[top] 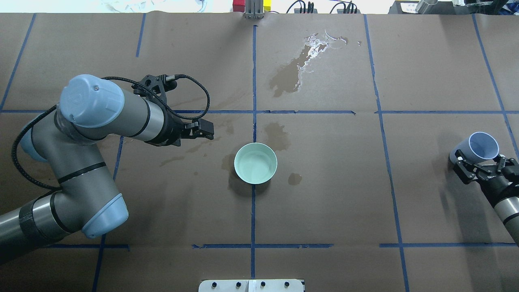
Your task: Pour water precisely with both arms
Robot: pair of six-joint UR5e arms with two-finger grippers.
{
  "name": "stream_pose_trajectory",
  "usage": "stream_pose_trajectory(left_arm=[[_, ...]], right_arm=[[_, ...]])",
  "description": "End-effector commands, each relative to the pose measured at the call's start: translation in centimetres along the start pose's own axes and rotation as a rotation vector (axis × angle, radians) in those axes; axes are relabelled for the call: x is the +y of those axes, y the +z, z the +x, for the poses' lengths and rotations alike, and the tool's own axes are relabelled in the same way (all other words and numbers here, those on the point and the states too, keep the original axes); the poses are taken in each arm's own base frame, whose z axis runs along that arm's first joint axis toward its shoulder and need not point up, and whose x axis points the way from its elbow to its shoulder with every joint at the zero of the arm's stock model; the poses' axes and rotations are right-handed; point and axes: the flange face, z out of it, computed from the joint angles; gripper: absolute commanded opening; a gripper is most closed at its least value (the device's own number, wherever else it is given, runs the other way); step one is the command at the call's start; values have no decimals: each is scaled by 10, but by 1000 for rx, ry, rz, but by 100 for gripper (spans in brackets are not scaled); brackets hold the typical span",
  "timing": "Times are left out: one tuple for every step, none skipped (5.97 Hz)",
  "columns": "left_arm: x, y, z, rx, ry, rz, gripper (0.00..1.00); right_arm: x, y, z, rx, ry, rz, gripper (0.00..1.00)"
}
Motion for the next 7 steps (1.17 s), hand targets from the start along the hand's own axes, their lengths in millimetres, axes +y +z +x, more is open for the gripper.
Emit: stream_pose_trajectory(left_arm=[[0,0,0,0,0,0,100],[0,0,0,0,0,0,100],[0,0,0,0,0,0,100],[0,0,0,0,0,0,100],[0,0,0,-1,-1,-1,100],[0,0,0,0,0,0,100],[-1,-1,0,0,-1,1,100]], right_arm=[[-4,10,-12,-7,3,6,98],[-6,11,-9,-1,4,10,98],[-8,13,-7,-6,5,-5,98],[-9,13,-7,-11,9,-5,85],[-14,14,-7,-8,-8,5,54],[-24,14,-6,-22,2,24,40],[-40,15,-10,-46,-3,41,34]])
